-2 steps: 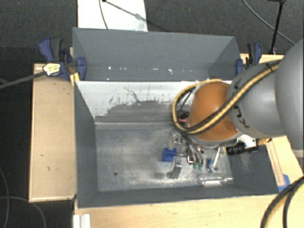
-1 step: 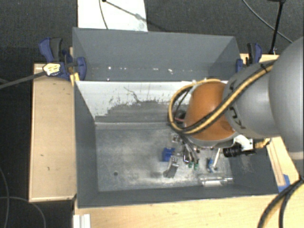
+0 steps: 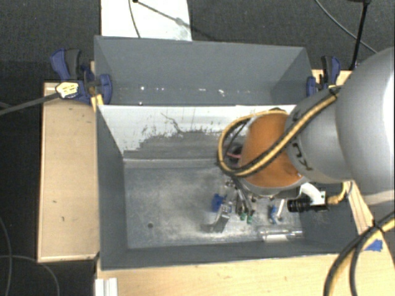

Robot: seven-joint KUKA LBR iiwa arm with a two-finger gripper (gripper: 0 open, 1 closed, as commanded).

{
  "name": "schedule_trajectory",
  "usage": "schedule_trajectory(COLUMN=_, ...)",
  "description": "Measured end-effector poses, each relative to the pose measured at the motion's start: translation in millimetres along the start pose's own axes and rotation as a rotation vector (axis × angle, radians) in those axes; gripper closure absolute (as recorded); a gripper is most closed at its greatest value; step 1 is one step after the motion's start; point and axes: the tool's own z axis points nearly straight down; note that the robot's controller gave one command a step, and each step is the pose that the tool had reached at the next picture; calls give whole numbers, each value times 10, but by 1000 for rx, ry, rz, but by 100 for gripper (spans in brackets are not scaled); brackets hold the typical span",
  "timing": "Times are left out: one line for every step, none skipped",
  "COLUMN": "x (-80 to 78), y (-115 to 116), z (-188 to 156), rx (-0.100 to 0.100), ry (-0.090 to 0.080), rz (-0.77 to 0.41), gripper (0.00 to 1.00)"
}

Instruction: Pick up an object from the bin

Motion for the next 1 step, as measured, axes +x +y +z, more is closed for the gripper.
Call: schedule_trajectory(x=107, y=79, z=-7, rx=2, ry=3, rz=180, gripper=0)
